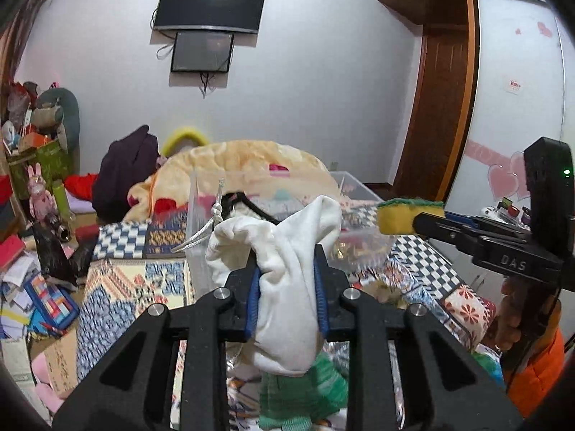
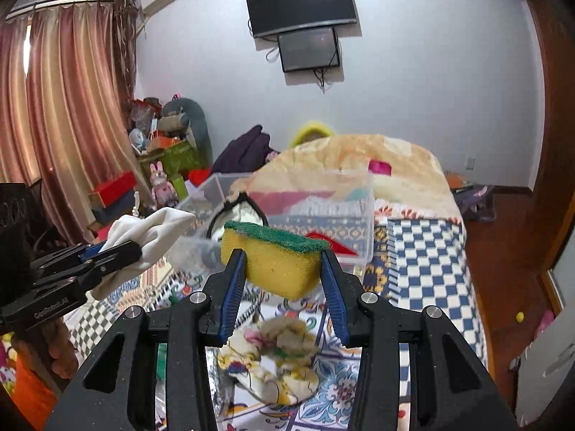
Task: Organize soft objects
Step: 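Drop the drawstring bag into the box with left tool while right tool drops sponge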
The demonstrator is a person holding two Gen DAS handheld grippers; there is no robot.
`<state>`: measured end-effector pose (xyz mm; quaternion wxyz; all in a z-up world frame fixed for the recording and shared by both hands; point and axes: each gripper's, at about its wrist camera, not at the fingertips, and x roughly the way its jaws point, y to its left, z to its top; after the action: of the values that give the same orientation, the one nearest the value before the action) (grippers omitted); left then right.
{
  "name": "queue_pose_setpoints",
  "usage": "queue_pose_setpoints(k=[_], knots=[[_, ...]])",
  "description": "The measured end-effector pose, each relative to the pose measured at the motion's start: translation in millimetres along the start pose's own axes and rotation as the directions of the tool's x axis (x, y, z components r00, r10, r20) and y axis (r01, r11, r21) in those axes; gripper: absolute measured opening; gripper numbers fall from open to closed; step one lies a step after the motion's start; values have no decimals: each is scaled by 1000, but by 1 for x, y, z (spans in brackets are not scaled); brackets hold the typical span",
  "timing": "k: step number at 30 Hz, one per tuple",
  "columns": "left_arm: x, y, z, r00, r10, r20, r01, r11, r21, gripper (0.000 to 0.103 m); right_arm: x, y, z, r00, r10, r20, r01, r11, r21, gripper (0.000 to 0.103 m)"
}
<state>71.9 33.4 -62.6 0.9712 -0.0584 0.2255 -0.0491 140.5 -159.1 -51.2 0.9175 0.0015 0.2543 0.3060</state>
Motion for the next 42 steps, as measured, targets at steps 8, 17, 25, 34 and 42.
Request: queue_pose_setpoints(k=[8,17,25,34,42], knots=[[20,8,35,1000,14,-10,-14,1000,8,26,6,3,26,999,-18,30,19,999,-29,39],[49,13,56,999,30,-37,-30,1000,1,26,38,11,38,1000,-28,7,28,998,-60,39],[92,15,61,992,45,-116,-46,999,-1,26,65,11,39,997,-44,-58,39,996,-81,39],[136,20,57,974,68,-217,-67,998,10,26,91,5,36,988,-64,-144,53,995,-83,39],[155,25,47,956,45,-289,-51,999,-12,26,107,2,29,976,-73,-206,56,995,-88,40]])
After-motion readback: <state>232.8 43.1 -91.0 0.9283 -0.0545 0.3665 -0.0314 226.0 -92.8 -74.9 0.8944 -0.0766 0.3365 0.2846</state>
